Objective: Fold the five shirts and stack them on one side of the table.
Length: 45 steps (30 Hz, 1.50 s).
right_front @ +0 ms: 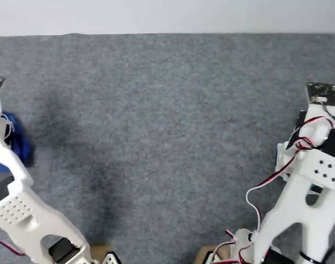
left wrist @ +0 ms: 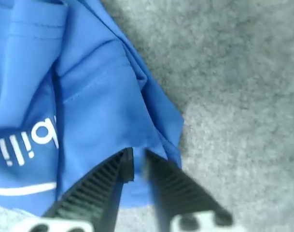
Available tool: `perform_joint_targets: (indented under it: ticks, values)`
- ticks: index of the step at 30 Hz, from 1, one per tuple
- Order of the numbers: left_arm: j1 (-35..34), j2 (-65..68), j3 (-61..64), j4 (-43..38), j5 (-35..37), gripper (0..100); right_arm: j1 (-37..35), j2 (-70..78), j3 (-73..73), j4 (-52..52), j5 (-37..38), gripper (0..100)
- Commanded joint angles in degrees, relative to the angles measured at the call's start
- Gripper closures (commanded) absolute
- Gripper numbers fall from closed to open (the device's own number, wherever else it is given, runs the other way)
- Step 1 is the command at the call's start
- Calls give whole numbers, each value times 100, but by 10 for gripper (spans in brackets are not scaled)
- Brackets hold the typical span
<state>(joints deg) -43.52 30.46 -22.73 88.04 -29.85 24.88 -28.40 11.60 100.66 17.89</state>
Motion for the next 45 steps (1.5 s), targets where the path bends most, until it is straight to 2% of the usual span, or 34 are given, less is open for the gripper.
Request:
perform_joint_targets:
  ticks: [1,7,18,21,24,28,30,34,37,41,45]
  values:
    - [26,-35,-391,325,316,806,40,-171,-18,224,-44,990]
    - [-70,-26,-391,580,-105,803,40,-171,-9,224,-44,990]
    - [-352,633,-426,316,-185,806,57,-171,-9,233,-44,990]
    - [-413,853,-418,141,-185,867,66,-180,-9,233,-44,990]
    - [-290,932,-418,97,-211,1000,66,-180,-9,233,-44,990]
    - [9,571,-532,413,-185,997,66,-180,-9,233,-44,990]
    - [237,229,-708,615,-97,997,66,-180,-9,233,-44,990]
    - [888,-624,-1279,958,519,997,66,-180,-9,233,-70,990]
    - [1626,-1213,-1719,1248,844,997,66,-180,-9,233,-79,990]
    - [2655,-1978,-2193,1204,1398,997,66,-180,-9,233,-79,990]
    - [3912,-2629,-2615,1213,1600,997,66,-180,-9,233,-79,990]
